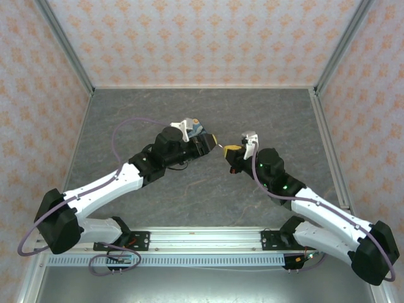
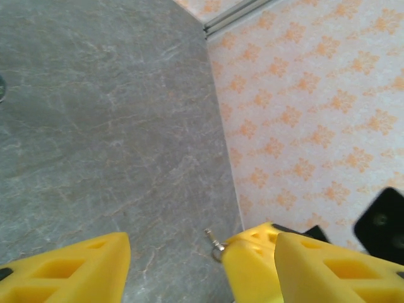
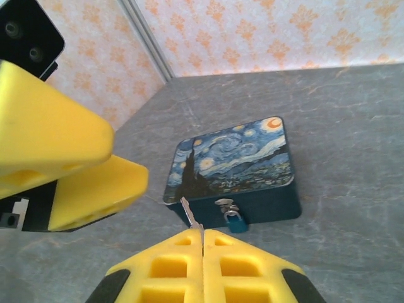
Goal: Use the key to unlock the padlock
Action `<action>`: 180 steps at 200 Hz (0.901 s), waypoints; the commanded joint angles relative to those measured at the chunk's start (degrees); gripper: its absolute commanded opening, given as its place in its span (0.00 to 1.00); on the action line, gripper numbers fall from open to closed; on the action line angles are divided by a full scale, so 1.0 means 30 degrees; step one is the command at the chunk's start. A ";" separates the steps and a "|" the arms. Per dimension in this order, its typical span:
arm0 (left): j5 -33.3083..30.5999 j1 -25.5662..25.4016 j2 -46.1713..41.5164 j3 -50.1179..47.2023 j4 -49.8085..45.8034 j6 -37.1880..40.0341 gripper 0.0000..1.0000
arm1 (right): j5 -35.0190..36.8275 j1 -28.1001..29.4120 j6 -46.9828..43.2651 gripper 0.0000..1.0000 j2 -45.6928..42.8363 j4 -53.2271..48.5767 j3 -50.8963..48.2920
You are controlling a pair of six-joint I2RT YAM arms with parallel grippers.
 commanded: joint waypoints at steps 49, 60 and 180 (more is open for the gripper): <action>-0.0577 -0.0128 -0.1392 -0.0706 0.3754 -0.0436 0.68 | -0.6193 -0.2814 1.1002 0.00 0.1669 0.5893 0.0623; -0.0860 -0.0106 -0.1577 -0.0877 0.3924 -0.0532 0.69 | -0.6691 -0.3076 1.2368 0.00 0.1939 0.7070 0.0549; -0.1260 -0.0127 -0.1740 -0.1146 0.4849 -0.0588 0.70 | -0.9771 -0.3433 1.9023 0.00 0.4564 1.2266 0.1245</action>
